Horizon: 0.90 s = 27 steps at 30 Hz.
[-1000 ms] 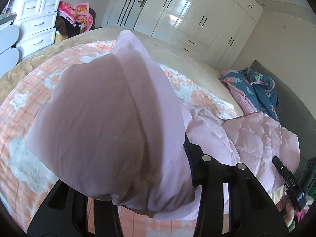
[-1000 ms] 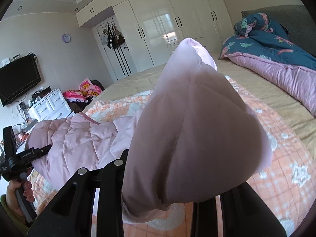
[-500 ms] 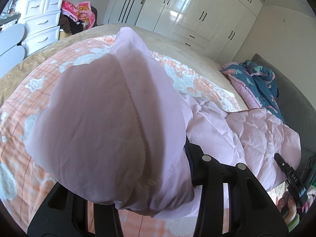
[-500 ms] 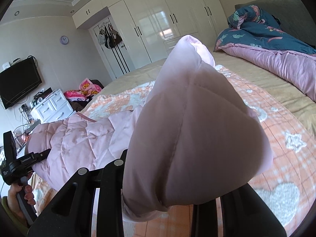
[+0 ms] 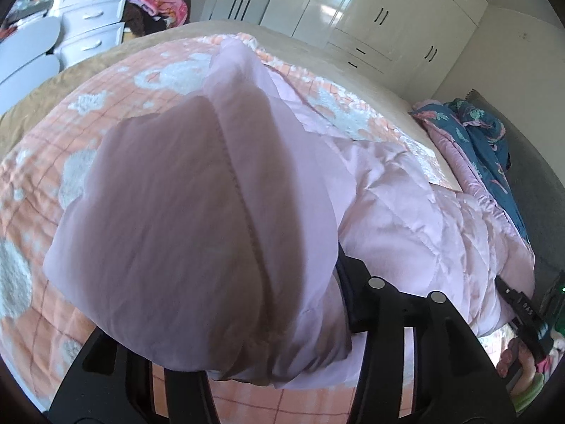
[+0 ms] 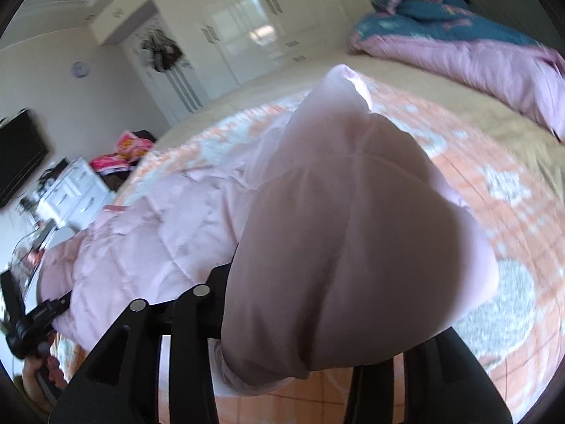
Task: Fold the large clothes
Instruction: 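Lift the grasped edge with both tools and fold it over the other half, then open both tools to release the folded jacket on the blanket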
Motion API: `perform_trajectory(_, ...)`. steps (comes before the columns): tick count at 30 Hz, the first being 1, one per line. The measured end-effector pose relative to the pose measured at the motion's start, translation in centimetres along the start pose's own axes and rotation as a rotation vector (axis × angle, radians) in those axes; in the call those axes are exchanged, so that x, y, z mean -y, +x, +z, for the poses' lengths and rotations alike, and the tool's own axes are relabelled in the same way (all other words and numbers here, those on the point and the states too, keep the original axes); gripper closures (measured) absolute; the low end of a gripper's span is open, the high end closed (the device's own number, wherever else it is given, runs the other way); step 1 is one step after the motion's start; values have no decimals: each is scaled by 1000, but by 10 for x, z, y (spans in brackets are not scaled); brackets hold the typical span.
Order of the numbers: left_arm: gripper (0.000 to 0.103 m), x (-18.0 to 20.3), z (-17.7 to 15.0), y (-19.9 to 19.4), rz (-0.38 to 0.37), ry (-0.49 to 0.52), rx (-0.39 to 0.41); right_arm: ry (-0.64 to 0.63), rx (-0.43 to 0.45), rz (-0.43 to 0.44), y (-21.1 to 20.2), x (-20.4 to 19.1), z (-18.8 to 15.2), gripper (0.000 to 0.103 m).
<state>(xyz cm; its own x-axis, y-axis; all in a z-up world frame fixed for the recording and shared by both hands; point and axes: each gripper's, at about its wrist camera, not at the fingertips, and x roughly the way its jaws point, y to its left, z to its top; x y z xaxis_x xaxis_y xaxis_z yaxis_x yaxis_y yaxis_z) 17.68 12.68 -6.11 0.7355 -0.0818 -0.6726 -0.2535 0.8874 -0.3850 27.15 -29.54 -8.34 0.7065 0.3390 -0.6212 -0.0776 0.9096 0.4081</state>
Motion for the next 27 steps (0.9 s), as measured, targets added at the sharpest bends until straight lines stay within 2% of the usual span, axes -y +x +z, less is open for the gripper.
perform_trajectory(6,53,-10,-12,5,-3,-36,-3,185,-91,11,18,33,-12,42)
perform_trajectory(8,50,-13,-15,6,1,-45,-13,236,-112,16,21,41,-16,26)
perform_trajectory(10,47,-15,-17,6,4,-51,-19,290,-131,10,22,48,-20,18)
perform_trajectory(11,46,-15,-19,6,7,-50,-21,298,-132,14,20,48,-21,17)
perform_trajectory(18,36,-14,-23,-12,39,-29,-39,176,-60,-72,-19,21,-31,13)
perform_trajectory(23,30,-11,-25,-31,42,-9,-38,107,-2,-91,-48,9,-42,10)
perform_trajectory(27,25,-9,-28,-46,35,-6,-31,7,83,-104,-79,-8,-47,7)
